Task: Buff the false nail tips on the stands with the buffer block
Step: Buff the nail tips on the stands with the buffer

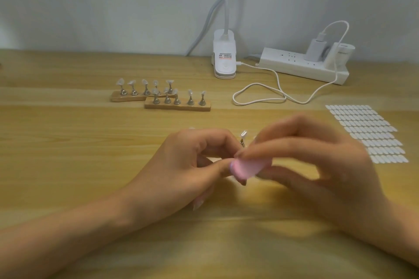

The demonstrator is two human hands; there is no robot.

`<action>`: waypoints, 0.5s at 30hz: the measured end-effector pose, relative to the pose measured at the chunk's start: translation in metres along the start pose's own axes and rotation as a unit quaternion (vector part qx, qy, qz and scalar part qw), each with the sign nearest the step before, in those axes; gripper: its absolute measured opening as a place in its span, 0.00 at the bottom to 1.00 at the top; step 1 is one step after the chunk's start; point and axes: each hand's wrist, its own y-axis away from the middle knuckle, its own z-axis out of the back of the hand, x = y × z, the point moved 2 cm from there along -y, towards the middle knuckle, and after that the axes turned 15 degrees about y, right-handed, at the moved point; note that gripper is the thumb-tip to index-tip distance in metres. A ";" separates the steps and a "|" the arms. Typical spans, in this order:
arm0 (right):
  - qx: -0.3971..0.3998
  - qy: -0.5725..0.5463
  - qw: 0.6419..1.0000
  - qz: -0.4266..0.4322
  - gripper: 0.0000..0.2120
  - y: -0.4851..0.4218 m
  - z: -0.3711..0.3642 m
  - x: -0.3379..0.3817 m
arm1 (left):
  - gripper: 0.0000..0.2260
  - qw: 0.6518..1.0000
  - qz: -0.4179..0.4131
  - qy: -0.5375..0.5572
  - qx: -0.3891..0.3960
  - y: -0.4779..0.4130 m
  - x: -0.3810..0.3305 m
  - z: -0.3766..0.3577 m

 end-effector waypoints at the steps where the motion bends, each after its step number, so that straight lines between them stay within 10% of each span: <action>1: 0.008 0.007 1.000 0.013 0.07 0.000 -0.001 0.002 | 0.05 1.000 -0.001 -0.004 0.000 0.000 0.000 -0.001; 15: 0.018 0.004 1.000 0.023 0.07 -0.002 -0.002 0.001 | 0.05 1.000 -0.016 -0.017 0.006 0.000 0.000 -0.003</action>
